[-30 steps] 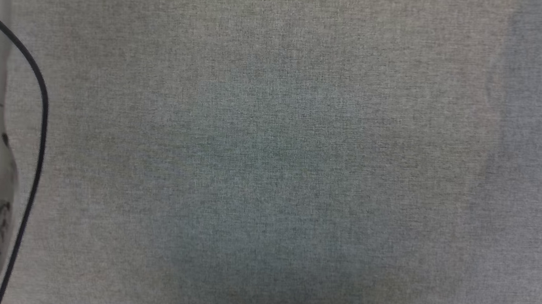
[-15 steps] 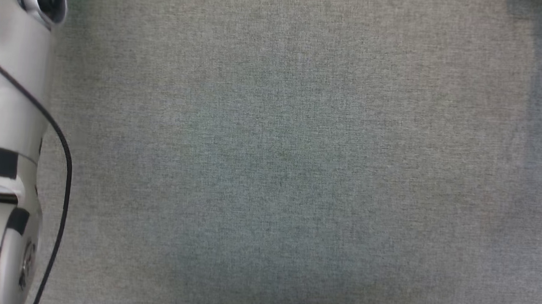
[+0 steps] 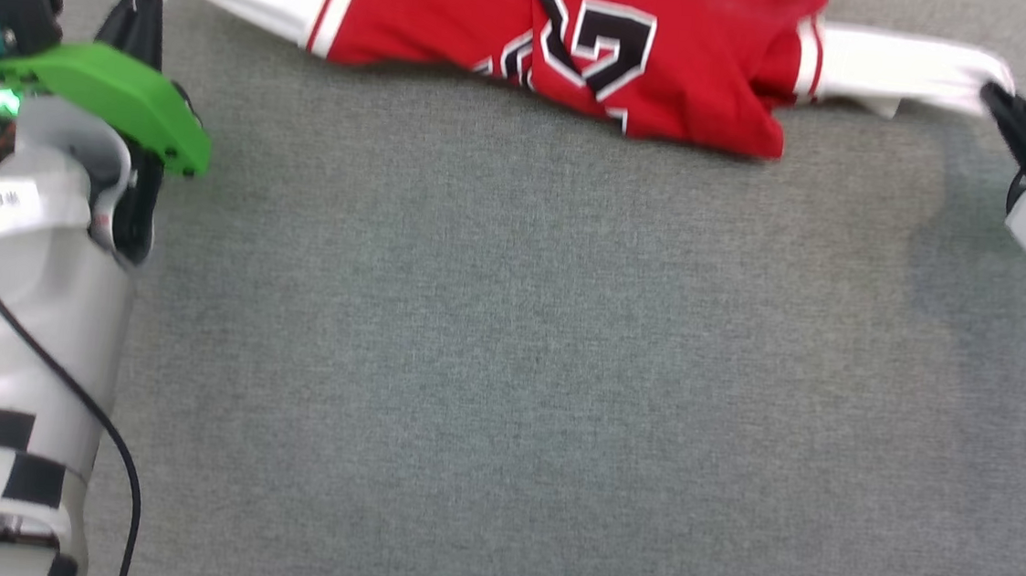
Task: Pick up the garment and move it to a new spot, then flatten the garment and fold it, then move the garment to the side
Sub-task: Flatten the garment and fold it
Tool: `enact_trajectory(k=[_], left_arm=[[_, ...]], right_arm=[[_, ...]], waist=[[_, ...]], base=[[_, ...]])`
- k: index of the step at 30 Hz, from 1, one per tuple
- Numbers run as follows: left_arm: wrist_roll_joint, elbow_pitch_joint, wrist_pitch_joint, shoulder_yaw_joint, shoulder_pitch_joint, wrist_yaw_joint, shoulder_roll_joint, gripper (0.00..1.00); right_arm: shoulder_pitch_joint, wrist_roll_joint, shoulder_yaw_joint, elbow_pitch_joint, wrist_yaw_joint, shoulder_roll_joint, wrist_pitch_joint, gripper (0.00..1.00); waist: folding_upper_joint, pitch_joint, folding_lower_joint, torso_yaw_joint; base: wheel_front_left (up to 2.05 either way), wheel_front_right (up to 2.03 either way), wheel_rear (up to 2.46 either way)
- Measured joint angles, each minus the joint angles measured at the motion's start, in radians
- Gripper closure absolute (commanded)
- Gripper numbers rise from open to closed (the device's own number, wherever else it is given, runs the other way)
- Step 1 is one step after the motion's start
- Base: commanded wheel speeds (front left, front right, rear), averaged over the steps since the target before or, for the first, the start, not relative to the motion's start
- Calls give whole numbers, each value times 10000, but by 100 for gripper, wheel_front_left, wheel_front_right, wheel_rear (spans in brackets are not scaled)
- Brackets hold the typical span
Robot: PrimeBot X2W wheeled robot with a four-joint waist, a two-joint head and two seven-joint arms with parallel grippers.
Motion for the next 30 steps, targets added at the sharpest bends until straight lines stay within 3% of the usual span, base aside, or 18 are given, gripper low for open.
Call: enact_trajectory(k=[6, 14, 22, 30], left_arm=[[-564, -1287, 476, 163, 2175, 130, 54, 100], [-1346, -4111, 1266, 763, 5507, 871, 58, 100], [-1747, -7047, 2224, 1177, 8677, 2048, 151, 100], [-1918, -8301, 3012, 1296, 10873, 2861, 113, 100]], right_arm=[[2047, 182, -696, -1106, 2, -167, 54, 100], [5217, 127, -2311, -2531, 6, 102, 194, 100], [8245, -500, -3967, -4010, 12, 1325, 1018, 100], [10309, -1164, -5062, -4989, 10, 2897, 1820, 100]], waist=[[0, -1002, 0, 0], [0, -2137, 0, 44], [0, -2980, -1, 76], [0, -3481, -1, 13]], base=[[0, 0, 0], [0, 0, 0], [0, 0, 0], [0, 0, 0]])
